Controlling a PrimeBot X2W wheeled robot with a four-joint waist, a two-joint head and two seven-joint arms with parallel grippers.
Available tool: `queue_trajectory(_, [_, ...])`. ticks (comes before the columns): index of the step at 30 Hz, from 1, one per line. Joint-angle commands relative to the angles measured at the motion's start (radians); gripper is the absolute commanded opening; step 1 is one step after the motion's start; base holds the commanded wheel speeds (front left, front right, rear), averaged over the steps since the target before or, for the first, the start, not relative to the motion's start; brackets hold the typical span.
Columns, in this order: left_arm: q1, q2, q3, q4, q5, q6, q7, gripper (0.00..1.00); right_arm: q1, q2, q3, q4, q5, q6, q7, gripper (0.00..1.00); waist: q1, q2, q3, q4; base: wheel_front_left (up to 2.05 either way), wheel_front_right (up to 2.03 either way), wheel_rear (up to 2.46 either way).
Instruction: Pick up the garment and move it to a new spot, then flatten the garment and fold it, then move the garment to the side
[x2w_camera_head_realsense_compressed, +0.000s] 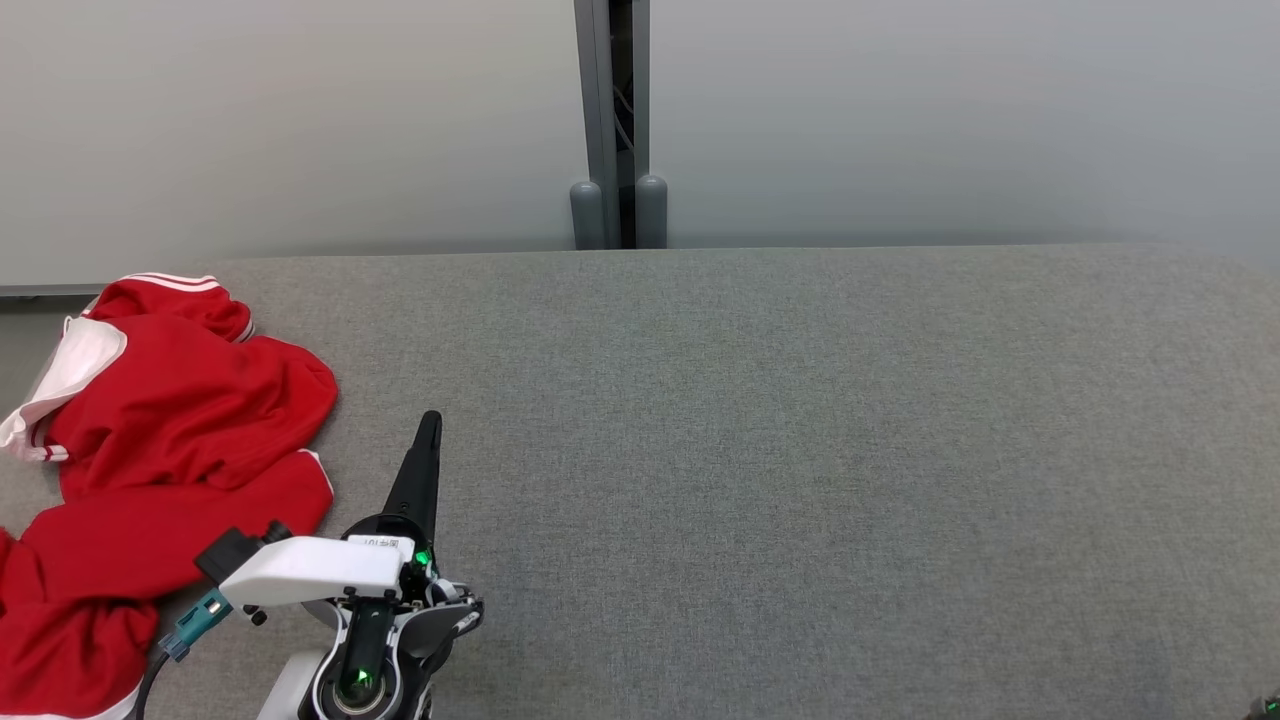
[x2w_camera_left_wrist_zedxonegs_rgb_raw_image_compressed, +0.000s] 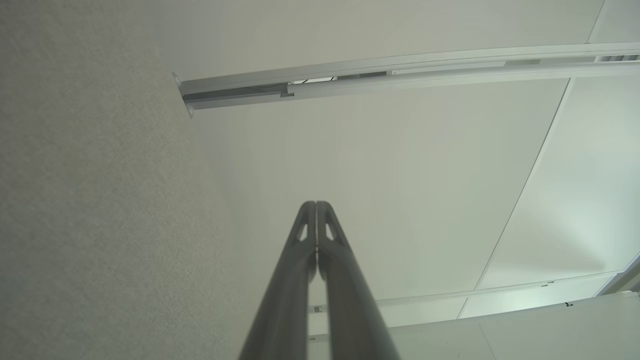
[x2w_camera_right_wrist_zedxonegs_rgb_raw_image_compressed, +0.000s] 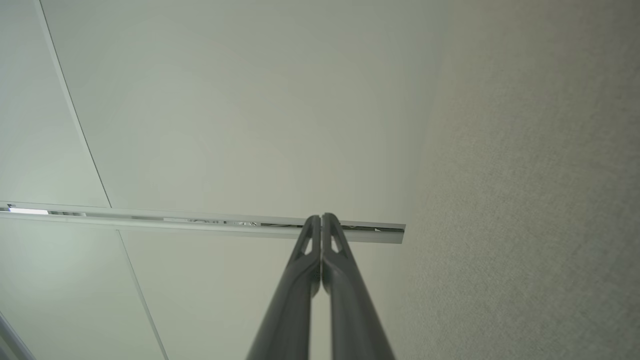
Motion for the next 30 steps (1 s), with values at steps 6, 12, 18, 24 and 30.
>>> queue_trajectory(6, [-0.017, 0.006, 0.001, 0.0, -0.001, -0.002, 0.0, 0.0, -0.004, -0.009, -0.001, 0.0, 0.0, 0.004, 0.003, 0.0, 0.0, 0.0, 0.0, 0.0, 0.0, 0.0, 0.0])
queue_trajectory(12, [-0.017, 0.006, 0.001, 0.0, -0.001, -0.002, 0.0, 0.0, -0.004, -0.009, -0.001, 0.0, 0.0, 0.004, 0.003, 0.0, 0.0, 0.0, 0.0, 0.0, 0.0, 0.0, 0.0])
queue_trajectory(18, [-0.017, 0.006, 0.001, 0.0, -0.001, -0.002, 0.0, 0.0, -0.004, -0.009, -0.001, 0.0, 0.0, 0.004, 0.003, 0.0, 0.0, 0.0, 0.0, 0.0, 0.0, 0.0, 0.0])
queue_trajectory(24, [-0.017, 0.006, 0.001, 0.0, -0.001, -0.002, 0.0, 0.0, -0.004, -0.009, -0.001, 0.0, 0.0, 0.004, 0.003, 0.0, 0.0, 0.0, 0.0, 0.0, 0.0, 0.0, 0.0])
queue_trajectory(30, [-0.017, 0.006, 0.001, 0.0, -0.001, -0.002, 0.0, 0.0, -0.004, -0.009, -0.001, 0.0, 0.0, 0.004, 0.003, 0.0, 0.0, 0.0, 0.0, 0.0, 0.0, 0.0, 0.0])
